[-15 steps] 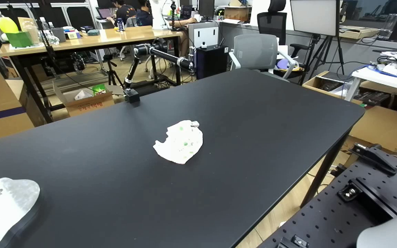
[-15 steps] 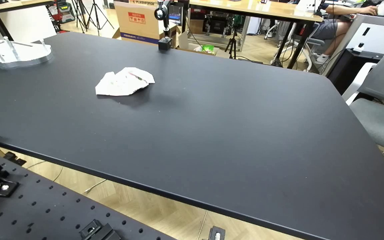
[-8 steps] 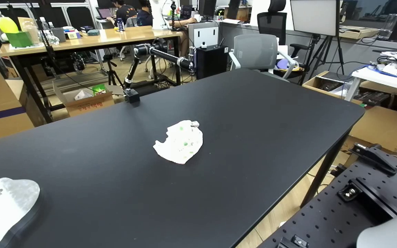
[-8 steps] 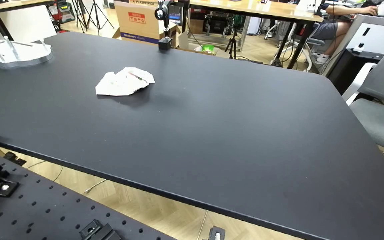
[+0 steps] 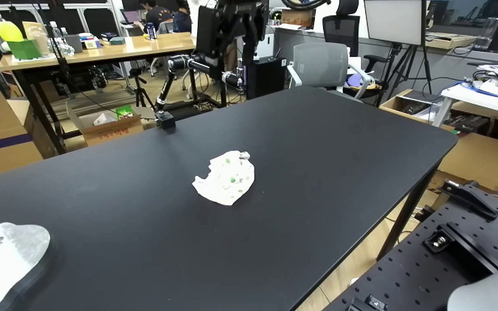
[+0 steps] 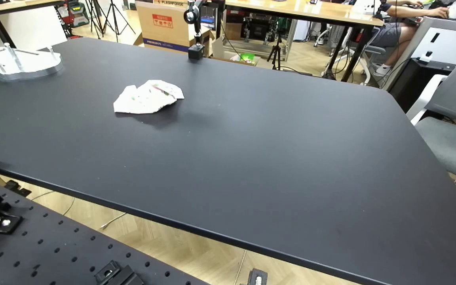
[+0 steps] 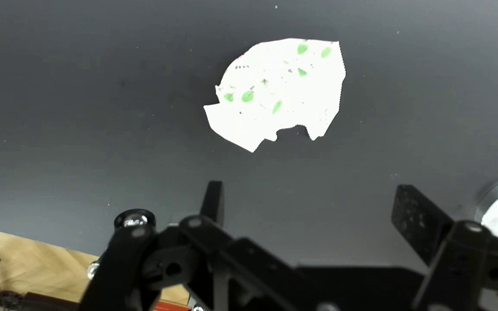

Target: Hang the cloth on the stand

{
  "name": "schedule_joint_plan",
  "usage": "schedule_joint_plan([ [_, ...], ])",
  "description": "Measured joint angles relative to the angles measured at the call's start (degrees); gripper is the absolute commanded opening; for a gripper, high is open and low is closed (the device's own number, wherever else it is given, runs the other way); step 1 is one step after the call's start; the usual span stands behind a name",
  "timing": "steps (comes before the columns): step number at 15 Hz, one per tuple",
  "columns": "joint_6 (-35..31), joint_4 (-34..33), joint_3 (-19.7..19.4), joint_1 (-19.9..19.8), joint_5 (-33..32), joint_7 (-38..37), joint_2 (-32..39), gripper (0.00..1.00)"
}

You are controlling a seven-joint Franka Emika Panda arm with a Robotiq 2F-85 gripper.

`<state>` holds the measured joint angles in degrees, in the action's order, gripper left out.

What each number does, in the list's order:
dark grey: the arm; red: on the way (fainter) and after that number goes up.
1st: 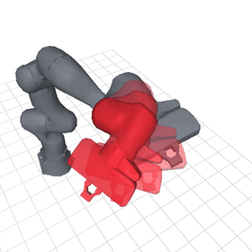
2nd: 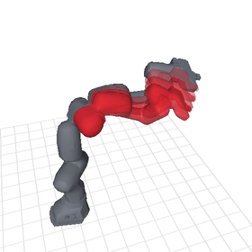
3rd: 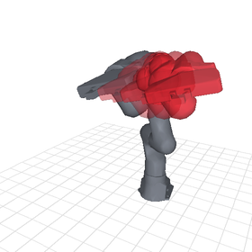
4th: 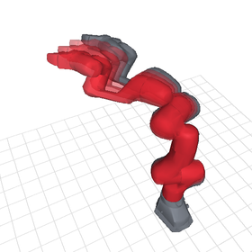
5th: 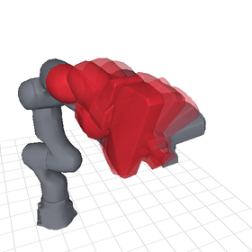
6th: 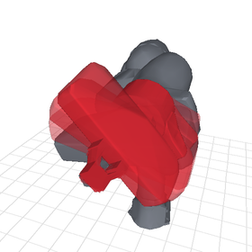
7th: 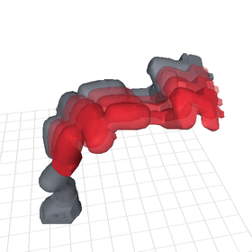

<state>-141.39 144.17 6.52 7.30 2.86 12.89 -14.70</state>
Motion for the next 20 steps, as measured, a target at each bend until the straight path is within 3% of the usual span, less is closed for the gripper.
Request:
schedule_joint_plan([
  [5,-7.8,1.1,2.0,-2.2,-10.9,-15.0,7.8,1.00],
  [10,-8.4,1.1,2.0,-2.2,-11.3,-15.1,8.9,1.00],
  [14,-8.5,1.2,1.9,-2.6,-15.7,-15.8,9.4,1.00],
  [20,-10.6,1.0,1.8,-3.1,-31.0,-27.4,15.6,1.00],
])
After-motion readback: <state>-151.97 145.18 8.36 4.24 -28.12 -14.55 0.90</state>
